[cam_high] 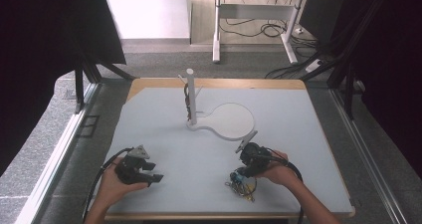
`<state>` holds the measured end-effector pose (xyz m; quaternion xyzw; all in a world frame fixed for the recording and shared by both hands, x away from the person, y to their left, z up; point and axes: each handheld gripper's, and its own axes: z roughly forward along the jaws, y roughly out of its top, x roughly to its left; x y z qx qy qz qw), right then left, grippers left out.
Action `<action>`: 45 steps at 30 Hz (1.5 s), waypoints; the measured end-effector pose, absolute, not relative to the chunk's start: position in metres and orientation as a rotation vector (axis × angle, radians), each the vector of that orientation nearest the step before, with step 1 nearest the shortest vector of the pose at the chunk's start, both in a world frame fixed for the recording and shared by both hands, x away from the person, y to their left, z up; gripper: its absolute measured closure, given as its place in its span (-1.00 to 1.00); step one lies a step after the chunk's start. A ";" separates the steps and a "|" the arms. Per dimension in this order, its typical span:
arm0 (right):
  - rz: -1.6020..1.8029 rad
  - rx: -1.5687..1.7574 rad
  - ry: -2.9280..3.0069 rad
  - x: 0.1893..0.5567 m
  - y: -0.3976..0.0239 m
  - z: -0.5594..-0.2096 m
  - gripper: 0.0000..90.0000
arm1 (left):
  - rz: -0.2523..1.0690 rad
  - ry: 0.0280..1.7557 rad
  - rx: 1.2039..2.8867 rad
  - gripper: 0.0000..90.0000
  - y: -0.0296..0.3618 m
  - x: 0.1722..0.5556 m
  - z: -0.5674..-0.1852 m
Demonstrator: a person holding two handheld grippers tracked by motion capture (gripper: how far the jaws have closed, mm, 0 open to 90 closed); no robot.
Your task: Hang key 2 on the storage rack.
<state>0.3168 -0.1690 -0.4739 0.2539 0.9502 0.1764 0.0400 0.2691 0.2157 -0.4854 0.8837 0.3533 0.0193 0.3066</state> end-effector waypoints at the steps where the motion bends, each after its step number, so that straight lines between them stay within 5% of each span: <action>1: 0.540 0.778 2.911 0.317 -0.169 -0.474 0.26 | 0.051 0.935 2.338 -0.03 0.216 0.269 -0.485; 45: 0.359 0.681 3.116 0.340 -0.160 -0.478 0.79 | 0.039 0.936 2.345 -0.03 0.214 0.270 -0.488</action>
